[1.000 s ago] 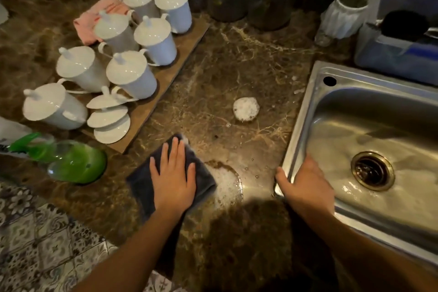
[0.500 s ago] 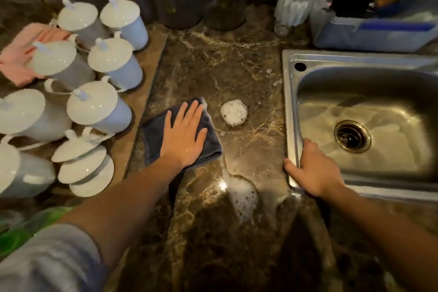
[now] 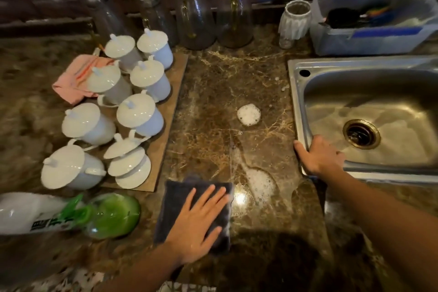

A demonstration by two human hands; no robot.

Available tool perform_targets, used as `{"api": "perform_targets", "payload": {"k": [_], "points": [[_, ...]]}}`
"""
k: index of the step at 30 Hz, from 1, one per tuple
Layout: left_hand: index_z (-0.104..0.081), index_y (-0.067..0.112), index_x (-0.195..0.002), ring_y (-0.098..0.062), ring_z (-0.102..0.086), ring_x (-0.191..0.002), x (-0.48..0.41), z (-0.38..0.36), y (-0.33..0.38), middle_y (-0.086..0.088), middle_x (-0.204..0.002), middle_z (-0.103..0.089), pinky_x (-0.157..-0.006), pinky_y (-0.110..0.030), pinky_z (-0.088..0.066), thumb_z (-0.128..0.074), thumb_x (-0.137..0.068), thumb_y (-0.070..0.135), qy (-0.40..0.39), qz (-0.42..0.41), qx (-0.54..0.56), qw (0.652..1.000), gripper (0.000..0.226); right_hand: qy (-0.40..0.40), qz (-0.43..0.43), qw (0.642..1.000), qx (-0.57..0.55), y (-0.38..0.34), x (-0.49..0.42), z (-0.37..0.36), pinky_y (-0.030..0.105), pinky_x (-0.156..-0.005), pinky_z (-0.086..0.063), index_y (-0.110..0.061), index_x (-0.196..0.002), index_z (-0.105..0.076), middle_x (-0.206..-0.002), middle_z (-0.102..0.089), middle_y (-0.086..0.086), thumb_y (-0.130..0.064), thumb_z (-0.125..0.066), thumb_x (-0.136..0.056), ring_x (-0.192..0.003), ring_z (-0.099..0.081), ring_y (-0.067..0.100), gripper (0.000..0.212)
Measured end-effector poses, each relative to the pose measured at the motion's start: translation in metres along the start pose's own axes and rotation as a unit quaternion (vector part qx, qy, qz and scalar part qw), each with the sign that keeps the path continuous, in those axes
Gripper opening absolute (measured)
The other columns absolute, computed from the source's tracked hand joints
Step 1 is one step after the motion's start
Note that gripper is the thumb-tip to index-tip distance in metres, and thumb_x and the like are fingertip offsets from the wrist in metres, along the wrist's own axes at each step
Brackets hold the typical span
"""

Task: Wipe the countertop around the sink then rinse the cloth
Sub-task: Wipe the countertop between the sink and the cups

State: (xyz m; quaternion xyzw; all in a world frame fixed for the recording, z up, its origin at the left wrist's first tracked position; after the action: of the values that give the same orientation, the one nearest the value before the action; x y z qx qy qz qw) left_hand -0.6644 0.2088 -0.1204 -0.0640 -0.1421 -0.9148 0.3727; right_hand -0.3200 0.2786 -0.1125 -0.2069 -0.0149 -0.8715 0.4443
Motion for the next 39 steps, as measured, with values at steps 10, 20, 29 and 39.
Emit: {"api": "perform_targets", "payload": {"k": [10,20,29,39], "points": [[-0.017,0.03,-0.153,-0.008,-0.005,-0.147,-0.044,0.009,-0.003,0.009,-0.161,-0.014,-0.114,-0.046,-0.007,-0.015,-0.1,0.048,0.06,0.197,0.02,0.978,0.056,0.058,-0.005,0.998,0.01,-0.001,0.001,-0.007,0.047,-0.097,-0.034,-0.008,-0.126,-0.047,-0.128,-0.053,0.017,-0.062,-0.025,-0.091,-0.119,-0.047,0.035,0.068],[-0.017,0.025,-0.154,-0.013,-0.004,-0.148,-0.19,0.065,-0.111,0.006,-0.162,-0.011,-0.116,-0.053,-0.006,-0.021,-0.098,0.044,0.077,0.216,0.009,0.973,0.059,0.064,0.003,0.997,-0.036,-0.002,-0.007,-0.008,0.042,-0.089,-0.037,-0.014,-0.112,-0.048,-0.105,-0.058,0.007,-0.056,-0.037,-0.091,-0.101,-0.055,0.027,0.048],[-0.016,0.024,-0.154,-0.013,-0.003,-0.148,-0.319,0.107,-0.169,0.006,-0.162,-0.009,-0.118,-0.054,-0.002,-0.027,-0.102,0.038,0.083,0.18,-0.004,0.98,0.055,0.096,0.005,0.994,-0.049,-0.004,-0.003,-0.003,0.036,-0.075,-0.04,-0.027,-0.088,-0.039,-0.078,-0.049,-0.007,-0.058,-0.039,-0.087,-0.073,-0.046,0.017,0.031],[-0.008,0.021,-0.155,-0.014,0.003,-0.149,-0.27,0.095,-0.135,0.004,-0.163,-0.001,-0.115,-0.056,0.002,-0.028,-0.101,0.045,0.063,0.124,-0.015,0.99,0.062,0.085,-0.002,0.994,-0.07,-0.006,-0.001,-0.003,0.039,-0.077,-0.044,-0.022,-0.101,-0.047,-0.089,-0.056,0.002,-0.06,-0.041,-0.088,-0.075,-0.051,0.025,0.041]]}}
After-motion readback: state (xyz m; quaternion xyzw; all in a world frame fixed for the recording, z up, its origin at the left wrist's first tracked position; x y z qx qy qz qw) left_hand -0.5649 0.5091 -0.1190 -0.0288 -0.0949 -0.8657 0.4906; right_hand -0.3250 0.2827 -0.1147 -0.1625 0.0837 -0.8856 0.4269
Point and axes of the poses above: each hand's wrist, its own x-axis away from the middle knuckle, its own z-axis out of the back of the hand, y = z × x, the point moved 5 cm from there along -x, towards the middle knuckle
